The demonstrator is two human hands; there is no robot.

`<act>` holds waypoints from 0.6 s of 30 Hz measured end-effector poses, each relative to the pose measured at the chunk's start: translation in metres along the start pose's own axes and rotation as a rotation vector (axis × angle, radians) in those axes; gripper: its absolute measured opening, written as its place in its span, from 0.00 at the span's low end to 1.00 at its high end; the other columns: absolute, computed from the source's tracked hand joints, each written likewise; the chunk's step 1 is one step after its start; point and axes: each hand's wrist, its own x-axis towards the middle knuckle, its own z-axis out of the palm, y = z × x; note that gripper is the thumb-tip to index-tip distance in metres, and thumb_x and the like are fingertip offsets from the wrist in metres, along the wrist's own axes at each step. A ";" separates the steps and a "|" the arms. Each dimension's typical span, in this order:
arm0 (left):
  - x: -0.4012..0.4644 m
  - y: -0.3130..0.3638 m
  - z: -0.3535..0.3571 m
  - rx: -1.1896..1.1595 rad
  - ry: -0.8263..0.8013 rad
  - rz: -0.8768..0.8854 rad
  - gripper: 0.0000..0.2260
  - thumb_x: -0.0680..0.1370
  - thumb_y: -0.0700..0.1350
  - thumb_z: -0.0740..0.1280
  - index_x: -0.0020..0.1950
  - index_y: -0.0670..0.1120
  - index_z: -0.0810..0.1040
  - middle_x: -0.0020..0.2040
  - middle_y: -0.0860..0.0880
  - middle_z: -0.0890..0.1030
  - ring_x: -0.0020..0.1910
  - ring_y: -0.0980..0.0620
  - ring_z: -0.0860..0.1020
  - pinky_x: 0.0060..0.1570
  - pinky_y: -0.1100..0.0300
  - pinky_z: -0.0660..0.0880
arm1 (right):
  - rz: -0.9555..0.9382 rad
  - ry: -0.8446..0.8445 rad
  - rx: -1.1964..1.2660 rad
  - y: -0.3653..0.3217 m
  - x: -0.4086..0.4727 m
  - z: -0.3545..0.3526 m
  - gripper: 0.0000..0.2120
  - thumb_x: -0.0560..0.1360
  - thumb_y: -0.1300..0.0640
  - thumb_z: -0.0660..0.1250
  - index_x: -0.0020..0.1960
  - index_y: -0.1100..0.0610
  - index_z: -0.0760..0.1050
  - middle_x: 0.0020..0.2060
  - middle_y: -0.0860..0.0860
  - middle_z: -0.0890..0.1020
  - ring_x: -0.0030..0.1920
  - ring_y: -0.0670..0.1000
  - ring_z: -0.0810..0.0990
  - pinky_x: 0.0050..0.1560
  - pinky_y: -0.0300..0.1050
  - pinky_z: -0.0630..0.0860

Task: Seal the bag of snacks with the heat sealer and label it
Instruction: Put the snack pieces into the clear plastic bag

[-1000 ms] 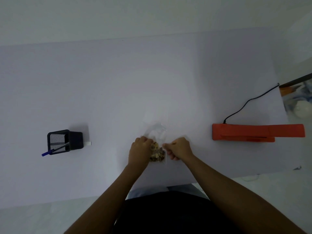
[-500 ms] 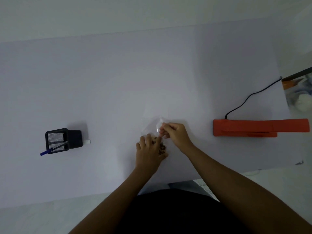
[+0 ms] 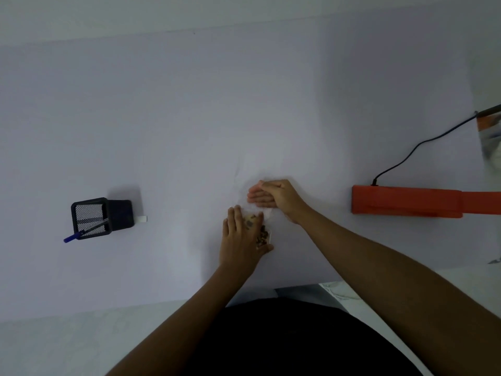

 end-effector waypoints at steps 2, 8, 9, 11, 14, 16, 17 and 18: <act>0.000 0.000 -0.001 0.017 -0.007 0.007 0.39 0.72 0.69 0.65 0.77 0.52 0.62 0.76 0.29 0.58 0.75 0.29 0.58 0.72 0.37 0.61 | -0.010 0.041 0.031 -0.012 0.014 -0.010 0.20 0.83 0.52 0.59 0.58 0.68 0.80 0.51 0.62 0.86 0.52 0.59 0.86 0.60 0.56 0.80; 0.003 0.004 -0.003 0.051 -0.004 -0.025 0.34 0.73 0.68 0.65 0.75 0.55 0.65 0.74 0.30 0.62 0.73 0.29 0.62 0.66 0.34 0.65 | -0.096 0.111 0.085 -0.061 0.058 -0.039 0.18 0.83 0.51 0.59 0.56 0.64 0.81 0.52 0.61 0.85 0.53 0.57 0.86 0.58 0.50 0.80; 0.003 0.004 -0.004 0.054 -0.005 -0.026 0.33 0.73 0.68 0.64 0.75 0.55 0.65 0.74 0.30 0.62 0.73 0.29 0.62 0.66 0.34 0.65 | -0.122 0.129 0.092 -0.068 0.063 -0.042 0.18 0.83 0.51 0.59 0.57 0.64 0.81 0.53 0.61 0.85 0.54 0.57 0.86 0.59 0.50 0.80; 0.004 0.004 -0.004 0.052 -0.006 -0.032 0.32 0.73 0.68 0.64 0.74 0.56 0.65 0.74 0.30 0.62 0.72 0.29 0.62 0.66 0.34 0.65 | -0.177 0.181 0.107 -0.080 0.068 -0.046 0.18 0.83 0.52 0.59 0.58 0.64 0.80 0.54 0.60 0.85 0.55 0.55 0.85 0.62 0.50 0.77; 0.005 0.006 -0.005 0.038 -0.003 -0.036 0.33 0.73 0.69 0.63 0.74 0.55 0.66 0.74 0.29 0.62 0.73 0.29 0.62 0.67 0.36 0.65 | -0.249 0.250 0.109 -0.088 0.064 -0.039 0.17 0.83 0.56 0.59 0.61 0.66 0.79 0.53 0.59 0.85 0.53 0.51 0.85 0.61 0.45 0.77; 0.007 0.007 -0.007 0.031 -0.002 -0.034 0.33 0.73 0.69 0.63 0.74 0.54 0.66 0.74 0.29 0.62 0.72 0.29 0.62 0.67 0.36 0.65 | -0.230 0.181 0.151 -0.081 0.048 -0.022 0.16 0.83 0.57 0.60 0.60 0.68 0.79 0.51 0.59 0.85 0.52 0.54 0.86 0.56 0.44 0.79; 0.007 0.007 -0.009 0.027 -0.001 -0.034 0.33 0.73 0.69 0.63 0.73 0.54 0.66 0.73 0.29 0.63 0.72 0.29 0.62 0.67 0.36 0.65 | -0.196 0.108 0.144 -0.073 0.039 -0.012 0.16 0.83 0.57 0.60 0.59 0.68 0.79 0.51 0.60 0.85 0.53 0.56 0.85 0.56 0.47 0.79; 0.008 0.008 -0.010 0.023 0.001 -0.035 0.33 0.72 0.70 0.63 0.73 0.54 0.66 0.73 0.29 0.63 0.72 0.29 0.62 0.66 0.36 0.66 | -0.158 0.026 0.101 -0.062 0.030 -0.001 0.17 0.83 0.56 0.59 0.58 0.68 0.80 0.51 0.60 0.85 0.54 0.58 0.85 0.57 0.49 0.79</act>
